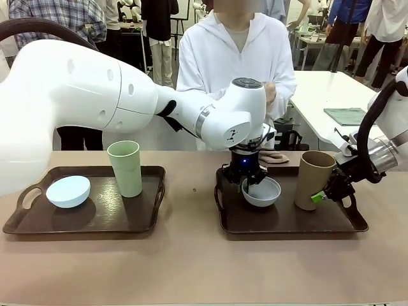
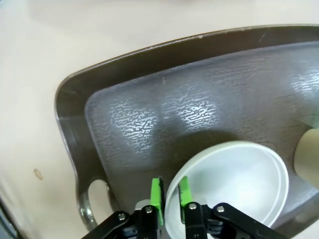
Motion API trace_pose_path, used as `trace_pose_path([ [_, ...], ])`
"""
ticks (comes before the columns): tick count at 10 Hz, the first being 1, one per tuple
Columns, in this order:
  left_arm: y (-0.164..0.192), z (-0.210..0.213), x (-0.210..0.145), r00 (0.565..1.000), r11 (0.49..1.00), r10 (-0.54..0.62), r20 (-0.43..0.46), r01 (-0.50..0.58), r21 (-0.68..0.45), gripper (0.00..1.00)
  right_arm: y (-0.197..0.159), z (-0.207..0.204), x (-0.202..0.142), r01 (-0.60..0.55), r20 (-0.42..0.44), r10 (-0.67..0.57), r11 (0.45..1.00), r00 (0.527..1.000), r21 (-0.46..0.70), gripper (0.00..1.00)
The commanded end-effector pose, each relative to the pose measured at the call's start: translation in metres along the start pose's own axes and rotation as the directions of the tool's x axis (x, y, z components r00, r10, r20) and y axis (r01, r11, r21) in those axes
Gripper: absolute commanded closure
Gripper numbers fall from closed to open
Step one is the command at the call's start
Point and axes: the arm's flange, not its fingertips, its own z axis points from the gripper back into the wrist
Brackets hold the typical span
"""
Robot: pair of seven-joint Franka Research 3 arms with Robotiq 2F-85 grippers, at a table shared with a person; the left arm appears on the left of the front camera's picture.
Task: Set up a tray with a mat and arrange the tableware.
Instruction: Pick up the Picnic Bowl and Reusable plastic cup from the Handle tray in front of the human's position and hold them in the air.
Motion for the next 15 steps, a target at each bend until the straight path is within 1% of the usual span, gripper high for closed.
trace_pose_path([
  [1,0.002,0.006,-0.001,1.0,1.0,-0.001,-0.024,0.001,-0.009,1.0,-0.002,0.003,-0.005,-0.001,0.006,0.001,1.0,1.0,0.002,1.0],
  [2,0.008,0.01,-0.004,0.999,1.0,0.013,-0.047,-0.013,-0.012,1.0,0.0,0.008,0.0,0.009,-0.009,-0.009,1.0,1.0,-0.007,1.0],
  [3,0.013,0.021,-0.01,0.998,1.0,0.019,-0.06,-0.02,-0.018,1.0,0.005,0.016,0.012,0.014,-0.021,-0.014,1.0,1.0,-0.01,0.79],
  [4,0.017,0.038,-0.019,0.997,1.0,0.022,-0.069,-0.023,-0.014,1.0,0.016,0.026,0.034,0.011,-0.047,-0.011,1.0,0.999,-0.017,0.78],
  [5,0.02,0.066,-0.03,0.994,1.0,0.011,-0.112,-0.013,-0.015,1.0,0.036,0.042,0.072,0.021,-0.084,-0.022,1.0,0.996,-0.016,0.78],
  [6,0.024,0.092,-0.042,0.993,1.0,0.005,-0.115,-0.008,-0.022,1.0,0.058,0.055,0.109,0.005,-0.088,-0.005,1.0,0.996,-0.002,0.78],
  [7,0.026,0.121,-0.054,0.995,1.0,0.004,-0.099,-0.006,-0.015,1.0,0.079,0.067,0.144,-0.031,-0.096,0.03,0.999,0.995,-0.006,0.78],
  [8,0.026,0.155,-0.068,0.999,1.0,-0.001,-0.051,0.0,-0.02,1.0,0.096,0.079,0.176,-0.053,-0.103,0.052,0.999,0.993,-0.01,0.78],
  [9,0.023,0.19,-0.088,1.0,1.0,0.004,-0.001,-0.004,-0.007,1.0,0.114,0.089,0.203,-0.068,-0.099,0.066,0.998,0.993,-0.009,0.78],
  [10,0.023,0.215,-0.101,0.999,1.0,0.012,0.037,-0.012,-0.001,1.0,0.124,0.098,0.221,-0.085,-0.082,0.083,0.996,0.993,-0.027,0.78],
  [12,0.025,0.246,-0.121,0.995,0.999,0.046,0.092,-0.047,0.013,1.0,0.13,0.11,0.235,-0.098,-0.065,0.094,0.993,0.993,-0.06,0.78],
  [13,0.029,0.249,-0.128,0.994,0.998,0.065,0.084,-0.066,0.015,1.0,0.121,0.114,0.23,-0.057,-0.053,0.053,0.995,0.997,-0.085,0.78],
  [14,0.012,0.255,-0.109,0.998,1.0,0.009,0.061,-0.008,-0.018,1.0,0.095,0.116,0.212,0.034,-0.038,-0.039,0.991,0.999,-0.133,0.78],
  [15,0.012,0.255,-0.109,0.998,1.0,0.009,0.061,-0.008,-0.018,1.0,0.136,0.115,0.238,-0.108,-0.076,0.103,0.992,0.992,-0.064,0.78],
])
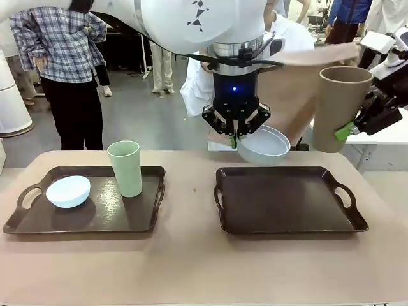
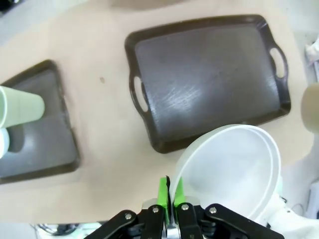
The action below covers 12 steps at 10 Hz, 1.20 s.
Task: Set up a tray with a mat and arrange the tableware.
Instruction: Pick up the Picnic Bowl and Reusable plastic cup from the Handle tray in front of the human's position and hold them in the air, then place the Picnic Bowl and Reusable plastic cup back onto the Handle tray in front of the human's position.
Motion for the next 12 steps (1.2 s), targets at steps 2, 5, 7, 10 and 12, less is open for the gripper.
trace_pose_path([
  [2,-0.0034,-0.0053,0.0083,1.0,1.0,-0.013,-0.01,0.013,-0.008,1.0,0.0174,0.002,0.0214,-0.059,-0.001,0.059,0.998,0.998,0.022,0.78],
  [5,-0.0034,-0.0053,0.0083,1.0,1.0,-0.013,-0.01,0.013,-0.008,1.0,0.0174,0.002,0.0214,-0.059,-0.001,0.059,0.998,0.998,0.022,0.78],
  [7,-0.0034,-0.0053,0.0083,1.0,1.0,-0.013,-0.01,0.013,-0.008,1.0,0.0174,0.002,0.0214,-0.059,-0.001,0.059,0.998,0.998,0.022,0.78],
  [10,-0.0034,-0.0053,0.0083,1.0,1.0,-0.013,-0.01,0.013,-0.008,1.0,0.0174,0.002,0.0214,-0.059,-0.001,0.059,0.998,0.998,0.022,0.78],
  [12,-0.0034,-0.0053,0.0083,1.0,1.0,-0.013,-0.01,0.013,-0.008,1.0,0.0174,0.002,0.0214,-0.059,-0.001,0.059,0.998,0.998,0.022,0.78],
])
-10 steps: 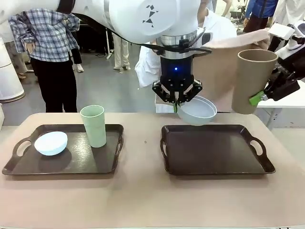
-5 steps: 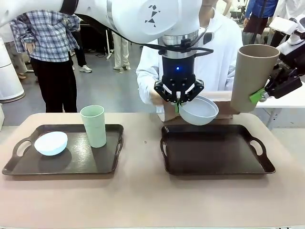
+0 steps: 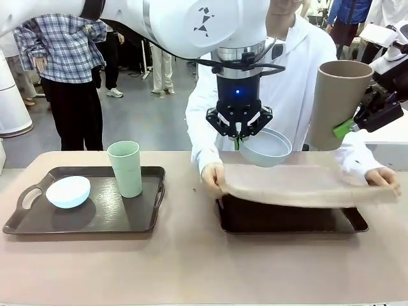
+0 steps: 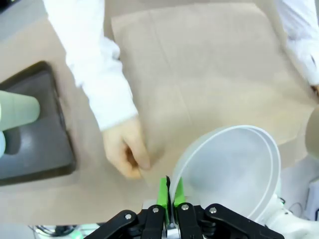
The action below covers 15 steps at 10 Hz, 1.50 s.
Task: Set up a tray with a mat and arrange the tableware.
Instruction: Place the Picnic Bowl and Reusable plastic cup back onto the Handle tray in front of the human's position.
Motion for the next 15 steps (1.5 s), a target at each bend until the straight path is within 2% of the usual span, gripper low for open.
trace_pose_path([
  [1,0.0006,0.002,0.0007,1.0,1.0,-0.015,0.003,0.015,0.0,1.0,0.0018,-0.0006,-0.0007,-0.003,-0.008,0.003,1.0,1.0,0.007,0.78],
  [15,0.0006,0.002,0.0007,1.0,1.0,-0.015,0.003,0.015,0.0,1.0,0.0018,-0.0006,-0.0007,-0.003,-0.008,0.003,1.0,1.0,0.007,0.78],
])
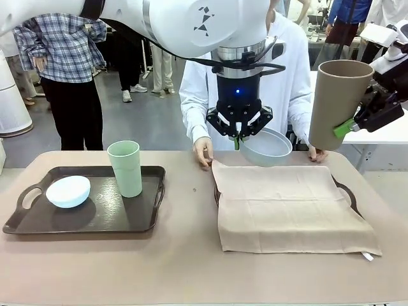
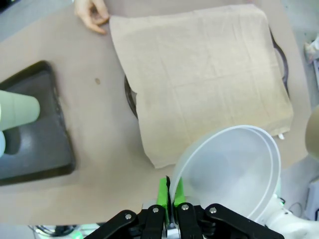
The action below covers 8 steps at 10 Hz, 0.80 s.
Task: Set up a tray with a mat and arrange the tableware.
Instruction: Place the Picnic Bowl and Reusable plastic cup back onto the Handle tray in front of the human's position.
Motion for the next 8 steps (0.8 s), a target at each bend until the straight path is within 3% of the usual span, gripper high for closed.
trace_pose_path([
  [1,0.0007,0.002,0.0008,1.0,1.0,-0.014,0.004,0.014,0.0,1.0,0.0018,-0.0005,-0.0007,-0.003,-0.008,0.003,1.0,1.0,0.007,0.78],
  [7,0.0007,0.002,0.0008,1.0,1.0,-0.014,0.004,0.014,0.0,1.0,0.0018,-0.0005,-0.0007,-0.003,-0.008,0.003,1.0,1.0,0.007,0.78],
  [8,0.0007,0.002,0.0008,1.0,1.0,-0.014,0.004,0.014,0.0,1.0,0.0,0.0,0.0,0.0,0.0,0.0,1.0,1.0,0.0,0.19],
])
